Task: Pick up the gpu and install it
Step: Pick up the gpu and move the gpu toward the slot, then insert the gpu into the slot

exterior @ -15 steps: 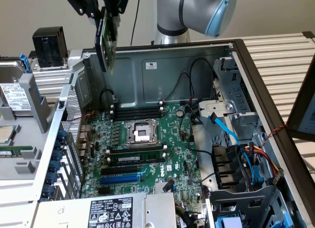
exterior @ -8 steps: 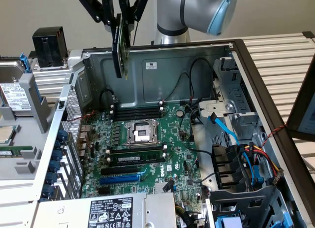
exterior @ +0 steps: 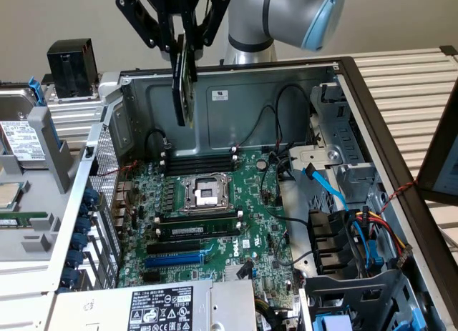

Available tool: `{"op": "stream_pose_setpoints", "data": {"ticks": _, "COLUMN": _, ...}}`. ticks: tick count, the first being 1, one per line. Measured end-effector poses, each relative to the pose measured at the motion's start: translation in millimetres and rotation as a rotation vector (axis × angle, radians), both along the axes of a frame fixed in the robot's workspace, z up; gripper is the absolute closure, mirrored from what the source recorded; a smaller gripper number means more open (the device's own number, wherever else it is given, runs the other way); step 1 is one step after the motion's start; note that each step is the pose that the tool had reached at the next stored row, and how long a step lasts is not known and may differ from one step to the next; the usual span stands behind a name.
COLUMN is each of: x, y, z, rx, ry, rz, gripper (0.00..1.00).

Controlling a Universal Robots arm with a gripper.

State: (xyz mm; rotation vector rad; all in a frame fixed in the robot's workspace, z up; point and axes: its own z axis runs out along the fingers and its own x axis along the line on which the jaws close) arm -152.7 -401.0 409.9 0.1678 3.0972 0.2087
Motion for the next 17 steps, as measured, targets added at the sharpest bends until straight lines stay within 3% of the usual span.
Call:
{"op": "stream_pose_setpoints", "data": {"ticks": 5, "x": 5.8, "y": 0.0, "z": -2.8, "rx": 0.0000, "ry": 0.0065, "rz": 0.033, "gripper": 0.72}}
{"op": "stream_pose_setpoints", "data": {"ticks": 17, "x": 6.4, "y": 0.0, "z": -7.3, "rx": -0.0006, "ry": 0.0125, "rz": 0.239, "gripper": 0.72}}
